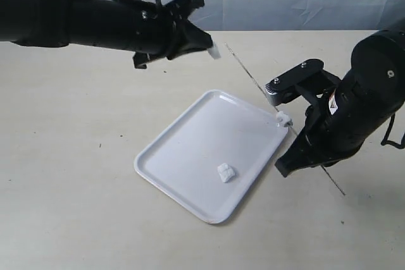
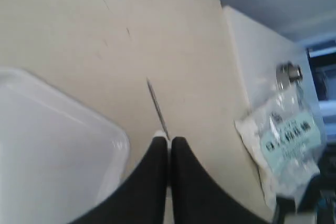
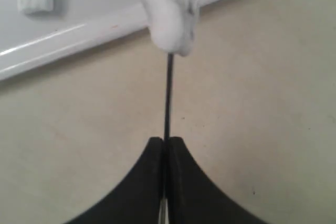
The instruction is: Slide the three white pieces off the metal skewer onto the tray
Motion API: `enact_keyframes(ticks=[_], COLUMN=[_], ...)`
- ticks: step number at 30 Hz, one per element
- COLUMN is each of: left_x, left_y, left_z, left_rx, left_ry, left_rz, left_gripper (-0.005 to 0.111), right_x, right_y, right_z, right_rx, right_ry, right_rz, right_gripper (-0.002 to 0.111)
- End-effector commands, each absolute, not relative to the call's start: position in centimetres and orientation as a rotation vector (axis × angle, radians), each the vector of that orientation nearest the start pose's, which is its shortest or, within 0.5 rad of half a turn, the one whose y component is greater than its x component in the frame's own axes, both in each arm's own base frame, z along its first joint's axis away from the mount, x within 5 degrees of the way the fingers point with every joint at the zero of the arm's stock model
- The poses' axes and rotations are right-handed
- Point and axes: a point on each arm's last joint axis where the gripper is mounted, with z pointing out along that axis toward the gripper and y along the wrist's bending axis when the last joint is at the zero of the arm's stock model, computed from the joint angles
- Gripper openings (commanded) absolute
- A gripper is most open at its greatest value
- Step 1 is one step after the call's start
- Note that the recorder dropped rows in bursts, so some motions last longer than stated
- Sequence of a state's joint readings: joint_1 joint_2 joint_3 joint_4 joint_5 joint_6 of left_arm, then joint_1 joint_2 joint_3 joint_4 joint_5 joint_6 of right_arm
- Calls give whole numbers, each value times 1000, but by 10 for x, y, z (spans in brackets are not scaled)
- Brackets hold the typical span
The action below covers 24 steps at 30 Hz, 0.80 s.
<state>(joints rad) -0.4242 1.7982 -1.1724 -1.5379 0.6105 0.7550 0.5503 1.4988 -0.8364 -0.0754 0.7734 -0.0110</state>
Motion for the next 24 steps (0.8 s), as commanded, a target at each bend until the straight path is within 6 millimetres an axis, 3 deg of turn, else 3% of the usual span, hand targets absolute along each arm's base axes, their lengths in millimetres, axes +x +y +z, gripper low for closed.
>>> enact_keyframes(ticks=[1,5,11,24], left_x=[314,310,317,321], left_y=[-224,-229,-229,-237], left_z=[223,205,204,219], left_rx=[134,159,103,113], left_ry=[2521,2621,2580,2383], left_rz=[-1365,-1317,-1287,-1475], left_gripper=[0,12,43,45], right_x=[229,232,236,241], right_y=[132,135,140,156], right_z=[204,205,207,207], right_rx=[-814,-787,-753,-618], right_ry=[2726,2694,2633,2586], right_rz=[8,42,94,335], right_gripper=[-1,-1,-1,-1])
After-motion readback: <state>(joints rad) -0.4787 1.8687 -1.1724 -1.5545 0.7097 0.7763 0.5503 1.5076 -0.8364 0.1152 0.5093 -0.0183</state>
